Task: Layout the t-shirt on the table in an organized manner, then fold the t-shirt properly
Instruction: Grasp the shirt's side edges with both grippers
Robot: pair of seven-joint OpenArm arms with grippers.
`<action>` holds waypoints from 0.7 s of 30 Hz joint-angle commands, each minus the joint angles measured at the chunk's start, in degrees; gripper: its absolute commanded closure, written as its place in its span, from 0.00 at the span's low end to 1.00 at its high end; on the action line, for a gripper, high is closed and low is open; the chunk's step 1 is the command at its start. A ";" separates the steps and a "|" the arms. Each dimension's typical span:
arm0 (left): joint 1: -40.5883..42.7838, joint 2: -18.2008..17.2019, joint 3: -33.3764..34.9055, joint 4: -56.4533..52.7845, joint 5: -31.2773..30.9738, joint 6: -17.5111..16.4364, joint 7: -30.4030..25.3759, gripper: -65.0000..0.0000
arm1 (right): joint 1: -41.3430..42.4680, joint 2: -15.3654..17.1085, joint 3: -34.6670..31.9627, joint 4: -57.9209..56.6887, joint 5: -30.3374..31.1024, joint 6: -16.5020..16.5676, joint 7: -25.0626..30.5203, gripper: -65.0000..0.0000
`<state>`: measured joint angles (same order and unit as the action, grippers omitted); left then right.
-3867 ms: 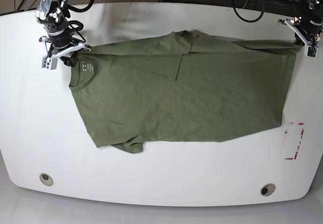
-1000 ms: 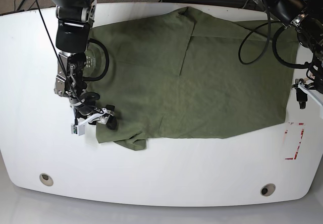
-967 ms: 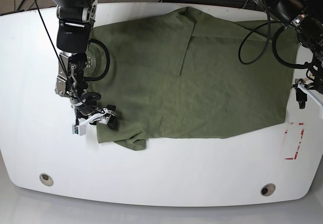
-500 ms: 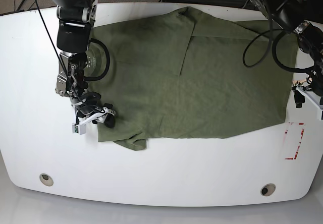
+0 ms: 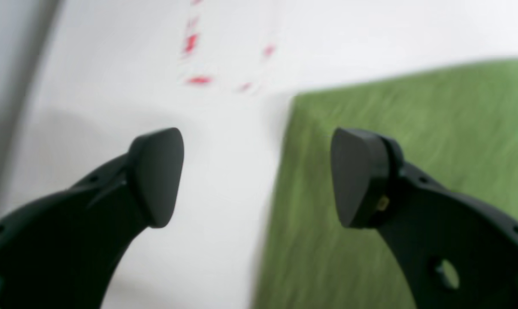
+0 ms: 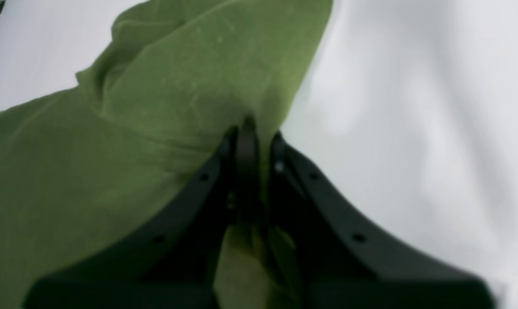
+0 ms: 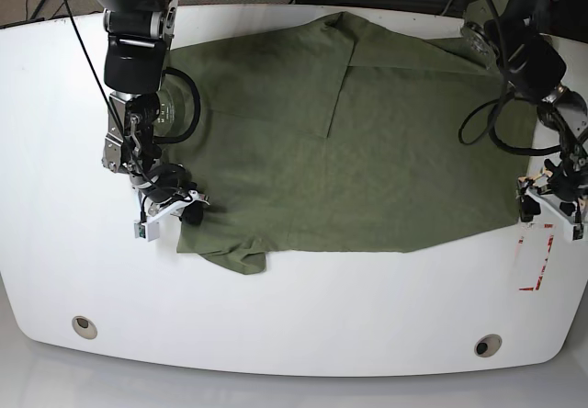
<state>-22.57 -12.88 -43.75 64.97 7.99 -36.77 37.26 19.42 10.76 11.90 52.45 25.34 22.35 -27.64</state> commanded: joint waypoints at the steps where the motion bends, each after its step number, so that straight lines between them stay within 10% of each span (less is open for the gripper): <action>1: -2.62 -1.31 0.01 -4.00 -0.21 0.86 -2.05 0.23 | 0.76 0.36 -0.08 0.61 -0.68 -0.24 -1.24 0.99; 21: -8.95 -2.46 0.10 -29.85 -0.03 1.48 -13.04 0.23 | -3.11 0.18 -0.08 11.77 -0.68 -0.24 -4.23 0.99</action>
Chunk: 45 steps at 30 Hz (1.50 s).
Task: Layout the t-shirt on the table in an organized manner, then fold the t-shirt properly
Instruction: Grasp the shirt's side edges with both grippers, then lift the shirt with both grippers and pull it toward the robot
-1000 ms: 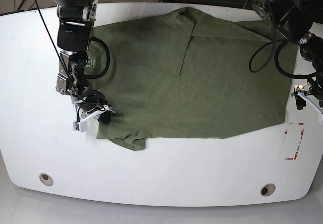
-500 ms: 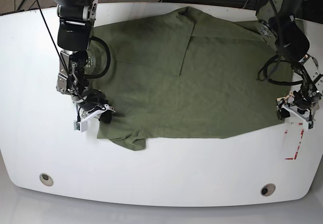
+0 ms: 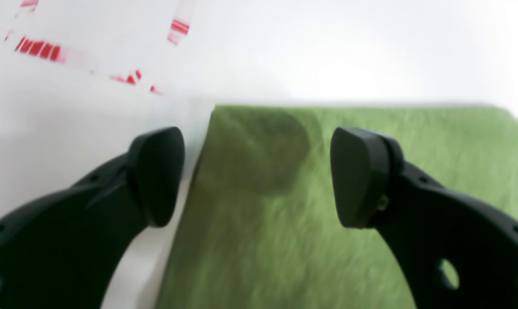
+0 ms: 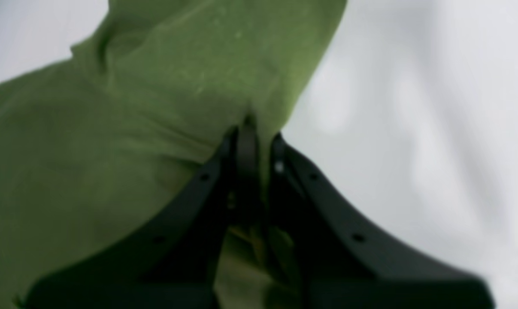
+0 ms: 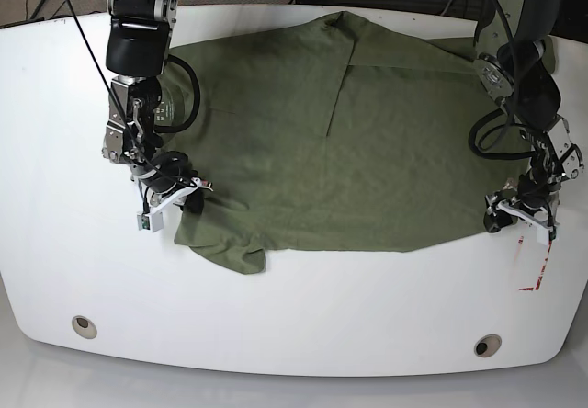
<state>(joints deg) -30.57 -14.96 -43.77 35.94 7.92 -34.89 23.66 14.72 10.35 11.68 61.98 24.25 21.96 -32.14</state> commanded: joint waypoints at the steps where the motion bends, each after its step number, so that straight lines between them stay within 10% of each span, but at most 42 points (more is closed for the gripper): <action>1: -0.95 -0.38 0.12 -1.17 0.03 -0.40 0.47 0.23 | 1.50 0.60 0.14 3.04 0.41 0.15 -0.34 0.99; 8: -1.48 -0.12 1.09 -1.17 -0.06 -0.40 0.47 0.30 | -0.61 0.60 0.14 7.87 0.50 0.15 -1.31 0.99; 17: -2.62 2.52 4.96 -1.17 -0.32 -0.40 0.82 1.00 | -1.75 0.60 0.14 8.84 0.50 0.15 -1.31 0.99; 28: -2.09 4.19 4.52 6.65 -0.41 -0.84 2.67 1.00 | -2.19 0.86 0.14 10.77 0.41 -0.02 -1.40 0.99; 45: 0.72 6.04 1.61 40.23 -0.49 -5.11 23.59 1.00 | -4.22 4.64 0.58 27.74 0.41 -0.28 -7.73 1.00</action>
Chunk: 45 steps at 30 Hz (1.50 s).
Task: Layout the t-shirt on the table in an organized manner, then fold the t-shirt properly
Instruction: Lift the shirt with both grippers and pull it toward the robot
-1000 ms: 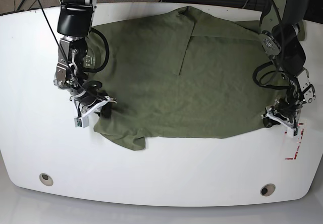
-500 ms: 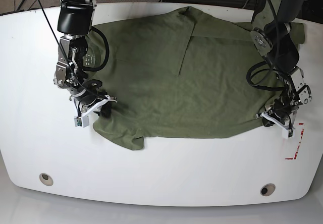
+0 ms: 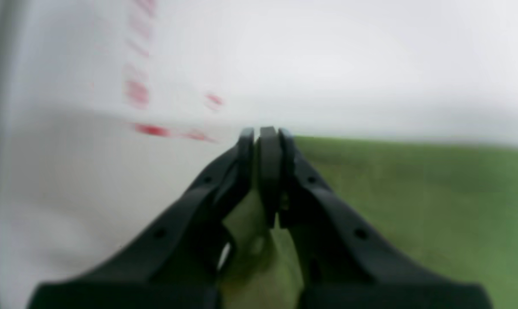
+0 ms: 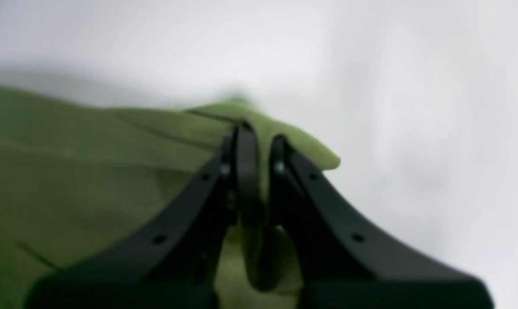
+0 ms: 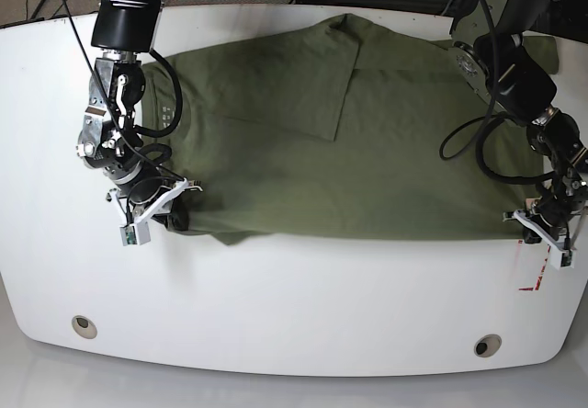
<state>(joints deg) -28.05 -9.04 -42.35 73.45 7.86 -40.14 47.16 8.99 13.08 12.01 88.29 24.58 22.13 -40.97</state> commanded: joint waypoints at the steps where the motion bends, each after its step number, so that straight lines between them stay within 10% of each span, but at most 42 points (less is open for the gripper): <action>1: -1.88 0.47 0.28 3.52 -0.43 0.14 0.62 1.00 | 1.86 2.35 0.25 1.51 0.08 -0.46 1.10 1.00; 26: -20.61 8.03 9.86 31.91 -0.25 0.14 19.26 1.00 | 31.05 11.40 -6.69 -4.73 0.34 -0.02 -1.53 1.00; 45: -56.83 4.16 15.23 19.25 -0.25 3.44 21.99 1.00 | 73.42 17.03 -19.44 -20.03 0.17 2.79 -5.67 1.00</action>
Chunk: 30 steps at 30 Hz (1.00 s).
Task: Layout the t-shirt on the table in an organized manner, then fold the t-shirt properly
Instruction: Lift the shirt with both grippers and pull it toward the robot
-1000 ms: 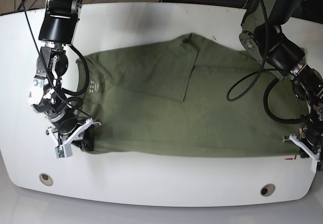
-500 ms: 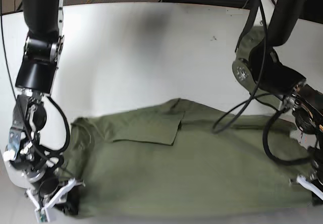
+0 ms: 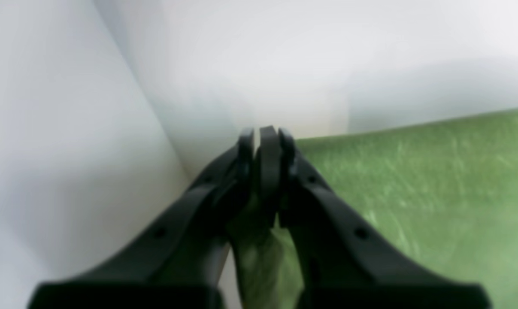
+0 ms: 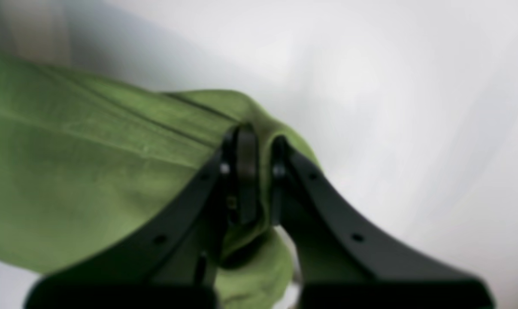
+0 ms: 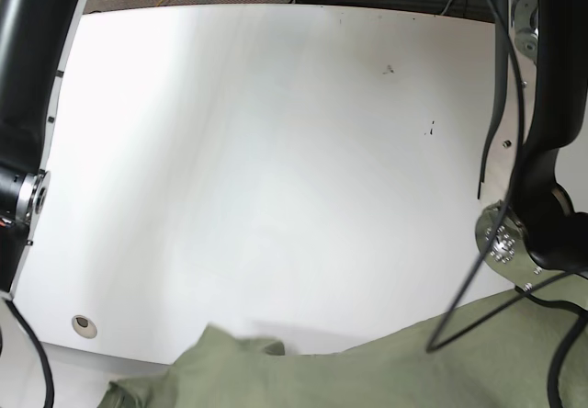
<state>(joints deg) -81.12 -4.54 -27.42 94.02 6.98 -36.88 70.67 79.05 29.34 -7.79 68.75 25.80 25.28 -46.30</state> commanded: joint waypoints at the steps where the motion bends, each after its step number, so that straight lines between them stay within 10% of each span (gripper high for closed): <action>1: -4.90 -0.61 0.30 -2.63 0.53 0.09 -1.53 1.00 | 4.43 0.77 0.36 -0.75 -1.14 0.00 -1.04 1.00; 13: 0.11 -0.96 0.12 -4.83 0.18 -0.17 -1.62 1.00 | 0.30 3.40 1.07 4.88 -0.88 0.70 -5.34 1.00; 30: 26.31 -3.95 0.21 4.58 -15.55 0.09 -1.62 1.00 | -37.86 5.95 18.56 21.58 -0.79 0.79 -6.66 1.00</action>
<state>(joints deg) -55.18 -7.55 -27.11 96.62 -8.49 -37.12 70.35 43.13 33.91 8.27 87.77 26.70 27.18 -53.93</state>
